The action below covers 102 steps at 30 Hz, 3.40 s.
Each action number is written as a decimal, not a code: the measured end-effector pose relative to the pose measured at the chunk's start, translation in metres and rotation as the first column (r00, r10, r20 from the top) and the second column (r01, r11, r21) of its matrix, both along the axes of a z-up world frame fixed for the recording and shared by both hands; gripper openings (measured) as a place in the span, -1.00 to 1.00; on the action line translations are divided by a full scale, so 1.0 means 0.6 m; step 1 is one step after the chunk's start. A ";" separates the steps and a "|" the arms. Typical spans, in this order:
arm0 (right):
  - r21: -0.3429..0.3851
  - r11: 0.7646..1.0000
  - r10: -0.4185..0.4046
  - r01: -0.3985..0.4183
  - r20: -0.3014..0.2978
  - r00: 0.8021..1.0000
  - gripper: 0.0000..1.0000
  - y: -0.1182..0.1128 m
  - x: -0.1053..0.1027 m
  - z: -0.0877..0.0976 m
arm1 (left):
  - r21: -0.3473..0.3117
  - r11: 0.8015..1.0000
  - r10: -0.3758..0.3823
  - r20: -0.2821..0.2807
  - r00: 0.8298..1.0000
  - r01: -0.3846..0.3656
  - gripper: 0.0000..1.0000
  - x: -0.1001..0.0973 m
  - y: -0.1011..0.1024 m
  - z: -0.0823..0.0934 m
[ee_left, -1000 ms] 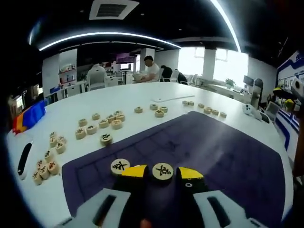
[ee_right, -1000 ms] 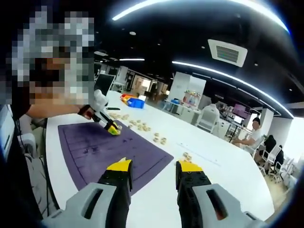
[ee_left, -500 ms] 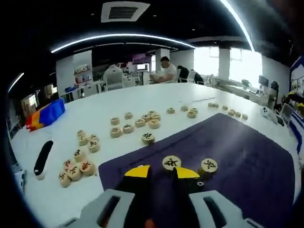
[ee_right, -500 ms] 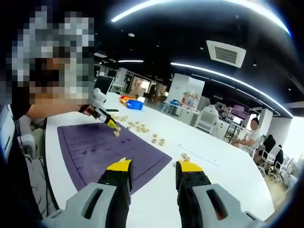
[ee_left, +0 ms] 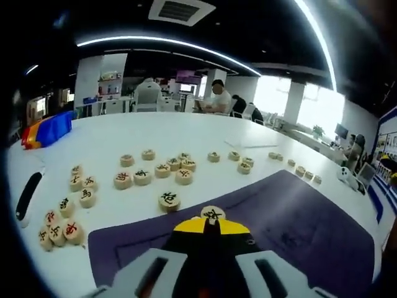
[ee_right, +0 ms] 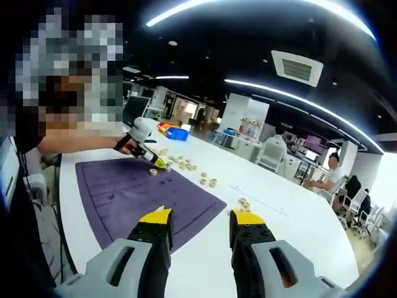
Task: Pick up the chess pieces one by one and place each piece onto its starting position on the chessboard, setting the pieces on their correct points until all the chess pieces are arranged in the starting layout
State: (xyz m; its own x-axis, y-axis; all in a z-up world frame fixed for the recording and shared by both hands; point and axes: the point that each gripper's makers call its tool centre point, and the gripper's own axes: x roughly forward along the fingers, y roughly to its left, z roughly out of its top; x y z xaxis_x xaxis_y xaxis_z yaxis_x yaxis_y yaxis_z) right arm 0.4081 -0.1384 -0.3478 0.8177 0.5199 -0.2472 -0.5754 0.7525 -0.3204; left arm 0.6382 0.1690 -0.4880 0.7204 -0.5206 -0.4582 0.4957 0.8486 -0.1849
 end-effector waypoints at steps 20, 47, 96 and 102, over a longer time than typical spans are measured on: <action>0.012 0.999 -0.035 0.035 0.032 0.999 -0.26 -0.023 -0.010 0.022 | 0.062 0.985 -0.173 0.317 0.933 0.162 -0.34 -0.240 -0.044 0.211; 0.014 0.998 -0.058 0.057 0.050 0.997 -0.26 -0.038 -0.015 0.036 | -0.045 0.995 -0.067 0.351 0.934 0.089 -0.36 -0.284 0.015 0.221; 0.056 0.990 -0.128 0.126 0.032 0.991 -0.27 -0.106 -0.021 0.030 | 0.142 0.903 -0.402 -0.047 0.914 0.405 -0.53 -0.026 -0.551 -0.018; 0.056 0.990 -0.130 0.128 0.031 0.991 -0.27 -0.109 -0.018 0.029 | 0.183 0.898 -0.404 -0.018 0.915 0.400 -0.61 -0.019 -0.564 -0.019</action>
State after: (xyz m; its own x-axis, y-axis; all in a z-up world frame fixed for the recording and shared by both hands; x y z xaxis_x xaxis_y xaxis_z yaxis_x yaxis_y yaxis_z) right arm 0.3971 -0.2038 -0.3303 0.8865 0.4211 -0.1917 -0.4613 0.8367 -0.2953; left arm 0.6269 -0.1693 -0.4991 0.4774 -0.6781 -0.5588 0.8034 0.5944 -0.0349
